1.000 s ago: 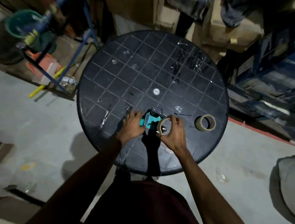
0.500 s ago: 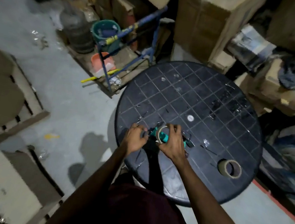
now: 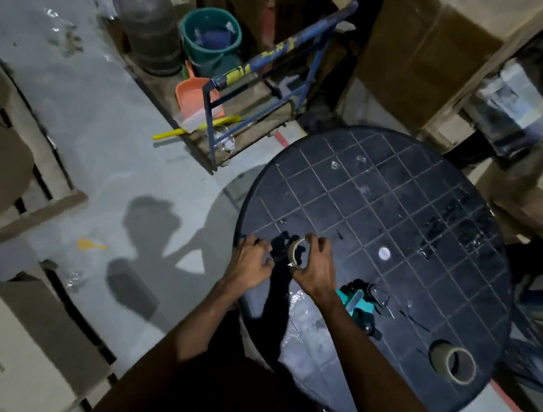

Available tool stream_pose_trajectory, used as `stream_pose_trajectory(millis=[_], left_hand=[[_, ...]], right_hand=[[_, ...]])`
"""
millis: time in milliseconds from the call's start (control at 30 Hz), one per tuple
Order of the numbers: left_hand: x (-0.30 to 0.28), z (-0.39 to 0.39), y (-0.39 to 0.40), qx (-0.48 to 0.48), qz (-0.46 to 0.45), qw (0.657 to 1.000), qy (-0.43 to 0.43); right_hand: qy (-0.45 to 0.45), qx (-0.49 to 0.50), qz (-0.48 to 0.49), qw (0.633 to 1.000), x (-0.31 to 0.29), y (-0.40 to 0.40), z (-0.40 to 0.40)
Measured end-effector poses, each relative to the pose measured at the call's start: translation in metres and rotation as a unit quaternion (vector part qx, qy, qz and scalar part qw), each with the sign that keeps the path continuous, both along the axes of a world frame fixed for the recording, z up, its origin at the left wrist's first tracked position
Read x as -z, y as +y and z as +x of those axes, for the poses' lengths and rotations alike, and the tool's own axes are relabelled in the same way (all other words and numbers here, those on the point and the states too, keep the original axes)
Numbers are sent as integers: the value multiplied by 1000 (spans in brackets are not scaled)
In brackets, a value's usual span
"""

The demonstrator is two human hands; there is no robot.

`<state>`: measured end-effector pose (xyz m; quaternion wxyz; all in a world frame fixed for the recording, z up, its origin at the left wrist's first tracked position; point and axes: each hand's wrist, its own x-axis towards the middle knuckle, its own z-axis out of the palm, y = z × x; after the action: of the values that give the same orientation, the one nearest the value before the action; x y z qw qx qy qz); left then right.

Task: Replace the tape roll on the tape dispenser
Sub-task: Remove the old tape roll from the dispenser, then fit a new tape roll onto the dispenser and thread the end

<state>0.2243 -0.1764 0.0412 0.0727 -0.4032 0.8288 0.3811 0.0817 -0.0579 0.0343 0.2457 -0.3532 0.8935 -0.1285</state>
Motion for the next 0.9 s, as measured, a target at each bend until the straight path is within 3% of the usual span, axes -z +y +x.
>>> stream_pose_trajectory(millis=[267,500,900], left_hand=[[21,-4,-60,-5,55,998,-21],[36,-18,-89,10,47,999,-24],[26,-35,-64,70,23,997,-27]], right_hand=[[0,-12,49,999,28,-85,-17],[1,2,71,997,46,-129,-33],[-18,37,24,999,40,-77,-30]])
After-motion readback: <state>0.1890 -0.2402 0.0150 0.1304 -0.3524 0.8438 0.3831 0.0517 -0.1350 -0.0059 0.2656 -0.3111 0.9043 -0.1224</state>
